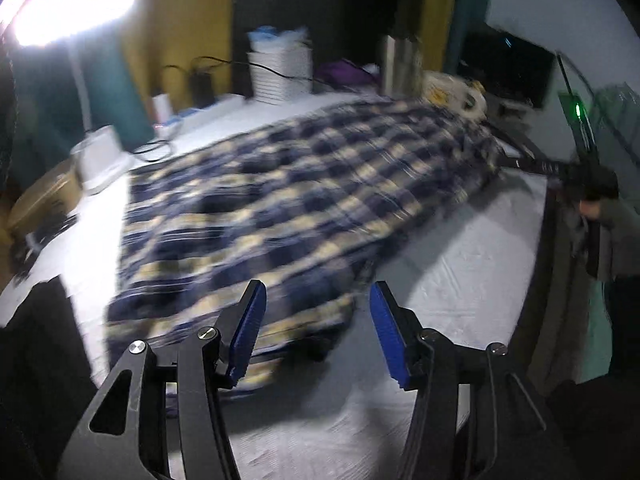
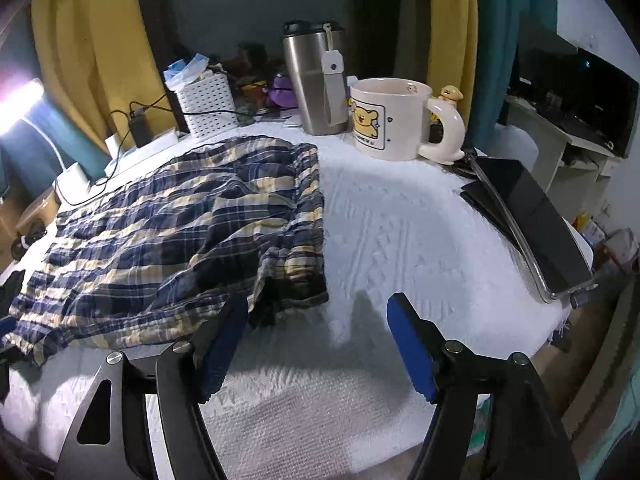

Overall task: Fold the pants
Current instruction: 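Lay the pants flat and open the left gripper while the right gripper releases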

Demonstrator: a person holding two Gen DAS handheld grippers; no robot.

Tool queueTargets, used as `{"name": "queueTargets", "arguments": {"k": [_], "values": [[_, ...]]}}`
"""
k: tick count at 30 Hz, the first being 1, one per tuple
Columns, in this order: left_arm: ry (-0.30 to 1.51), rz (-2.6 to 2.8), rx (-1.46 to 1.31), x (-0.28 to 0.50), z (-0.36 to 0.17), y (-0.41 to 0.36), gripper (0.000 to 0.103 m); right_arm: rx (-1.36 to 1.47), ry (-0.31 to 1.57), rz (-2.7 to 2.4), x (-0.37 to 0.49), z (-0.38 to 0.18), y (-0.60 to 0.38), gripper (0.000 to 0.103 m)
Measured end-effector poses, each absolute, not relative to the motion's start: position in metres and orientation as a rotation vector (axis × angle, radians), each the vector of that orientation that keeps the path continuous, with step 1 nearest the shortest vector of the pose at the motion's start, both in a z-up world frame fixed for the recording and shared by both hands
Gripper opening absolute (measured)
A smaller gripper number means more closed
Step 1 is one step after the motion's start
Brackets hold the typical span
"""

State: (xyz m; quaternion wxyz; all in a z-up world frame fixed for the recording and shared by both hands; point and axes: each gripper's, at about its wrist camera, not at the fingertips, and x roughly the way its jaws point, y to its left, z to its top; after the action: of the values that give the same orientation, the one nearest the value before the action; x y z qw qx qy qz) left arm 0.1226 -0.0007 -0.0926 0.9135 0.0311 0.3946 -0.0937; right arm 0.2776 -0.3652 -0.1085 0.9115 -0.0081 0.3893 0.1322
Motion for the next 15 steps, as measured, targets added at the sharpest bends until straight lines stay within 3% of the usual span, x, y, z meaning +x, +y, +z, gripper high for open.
{"name": "queueTargets", "arguments": {"k": [6,7,8,9,12,15], "values": [[0.869,-0.197,0.093,0.133,-0.115,-0.011,0.053,-0.025,0.803,0.295,0.277,-0.109,-0.359,0.074],[0.871,-0.192,0.095,0.133,-0.117,-0.01,0.045,-0.026,0.805,0.295,0.277,-0.11,-0.358,0.073],[0.875,-0.188,0.094,0.132,-0.119,-0.009,0.029,-0.028,0.807,0.296,0.277,-0.111,-0.357,0.074],[0.886,-0.183,0.094,0.132,-0.121,-0.008,0.022,-0.03,0.808,0.295,0.277,-0.112,-0.356,0.074],[0.893,-0.187,0.095,0.126,-0.124,-0.008,0.011,-0.038,0.813,0.297,0.277,-0.114,-0.353,0.074],[0.882,-0.177,0.08,0.122,-0.124,-0.009,0.007,-0.054,0.814,0.296,0.274,-0.114,-0.349,0.073]]}}
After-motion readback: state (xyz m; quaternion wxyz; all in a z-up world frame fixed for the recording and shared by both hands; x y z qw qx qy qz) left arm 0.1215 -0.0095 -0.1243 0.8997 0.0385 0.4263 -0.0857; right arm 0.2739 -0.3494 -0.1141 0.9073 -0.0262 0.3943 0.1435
